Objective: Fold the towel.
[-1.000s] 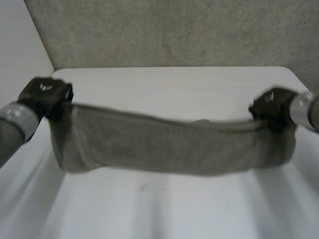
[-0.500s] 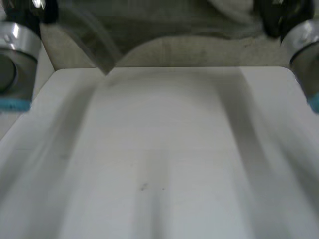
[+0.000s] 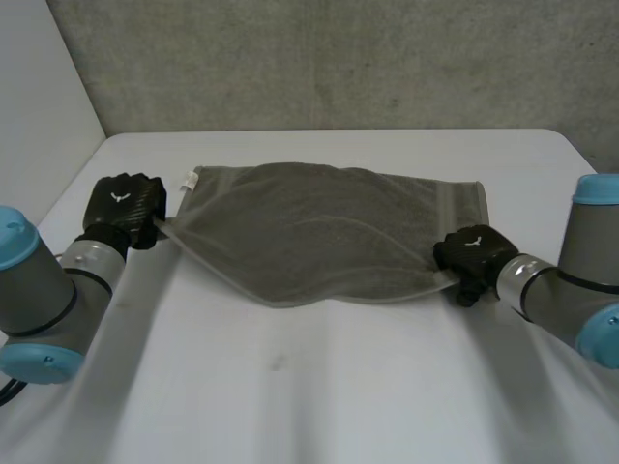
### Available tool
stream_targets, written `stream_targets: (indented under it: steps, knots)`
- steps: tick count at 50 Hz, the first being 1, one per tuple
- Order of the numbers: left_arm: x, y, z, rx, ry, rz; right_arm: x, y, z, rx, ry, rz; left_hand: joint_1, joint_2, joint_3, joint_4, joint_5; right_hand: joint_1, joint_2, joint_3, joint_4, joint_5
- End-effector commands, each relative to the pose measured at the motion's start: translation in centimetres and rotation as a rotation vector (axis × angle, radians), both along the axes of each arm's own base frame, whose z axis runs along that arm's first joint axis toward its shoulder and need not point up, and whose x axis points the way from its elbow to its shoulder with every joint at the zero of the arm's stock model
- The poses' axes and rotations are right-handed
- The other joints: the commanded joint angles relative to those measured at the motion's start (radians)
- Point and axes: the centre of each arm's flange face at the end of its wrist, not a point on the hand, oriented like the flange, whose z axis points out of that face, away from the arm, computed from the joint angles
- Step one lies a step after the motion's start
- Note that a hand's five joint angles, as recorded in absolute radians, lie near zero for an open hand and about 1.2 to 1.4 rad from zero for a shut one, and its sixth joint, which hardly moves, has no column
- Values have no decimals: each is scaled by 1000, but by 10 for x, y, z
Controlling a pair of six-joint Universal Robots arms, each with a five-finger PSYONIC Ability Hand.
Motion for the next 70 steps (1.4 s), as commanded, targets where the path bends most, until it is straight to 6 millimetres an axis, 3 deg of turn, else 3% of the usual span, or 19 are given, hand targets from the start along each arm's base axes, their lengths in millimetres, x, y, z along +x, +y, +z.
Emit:
stream_targets:
  steps: [1,10,23,27,28,32,38,40,43,45,46,48,51,55,60,64,67,68,70]
  knots:
    - [6,1,6,-14,-6,15,-21,-5,6,2,-114,-107,206,179,180,179,187,154,60,70,76,69]
    - [7,8,9,-16,-7,15,-39,4,8,-33,-124,-153,206,179,180,179,187,169,75,84,91,84]
    - [5,14,12,-16,-7,5,-38,20,5,-35,-147,-129,206,179,180,179,187,192,99,108,114,107]
    - [6,17,13,-15,-8,7,-39,26,3,-27,-149,-124,206,179,180,179,187,462,369,378,384,378]
    - [6,18,15,-18,-8,7,-38,29,4,-23,-152,-111,206,179,180,179,187,752,658,667,674,667]
    - [9,24,18,-7,-11,11,-41,35,11,-23,-166,-80,206,179,180,179,187,755,661,670,677,670]
    - [20,46,26,64,-98,8,-57,39,31,-5,-169,-90,206,179,180,179,187,755,661,670,677,670]
    - [27,52,27,96,-133,5,-74,46,45,49,-130,-89,206,179,180,179,187,755,661,670,677,670]
    - [39,67,30,177,-205,-4,-89,57,58,120,-51,-64,206,179,180,179,187,755,661,670,677,670]
    - [42,92,29,273,-272,-54,-94,65,63,166,0,-42,206,179,180,179,187,755,661,670,677,670]
    - [42,92,29,274,-272,-54,-94,65,63,167,0,-41,206,179,180,179,187,755,661,670,677,670]
    - [41,115,32,345,-318,-110,-99,85,71,285,85,35,206,179,180,179,187,755,661,670,677,670]
    - [41,125,35,365,-329,-133,-100,101,78,389,130,124,206,179,180,179,187,755,661,670,677,670]
    - [38,140,39,367,-354,-181,-101,104,83,400,153,172,206,179,180,179,187,755,661,670,677,670]
    - [38,132,44,325,-361,-186,-105,86,89,310,156,135,206,179,180,179,187,755,661,670,677,670]
    - [37,112,45,277,-362,-179,-107,47,91,205,81,20,206,179,180,179,187,755,661,670,677,670]
    - [35,79,36,260,-370,-176,-98,23,85,153,39,0,206,179,180,179,187,755,661,670,677,670]
    - [35,79,35,260,-370,-176,-90,14,81,124,33,3,206,179,180,179,187,755,661,670,677,670]
    - [29,46,22,254,-364,-184,-84,7,77,105,38,1,206,179,180,179,187,755,661,670,677,670]
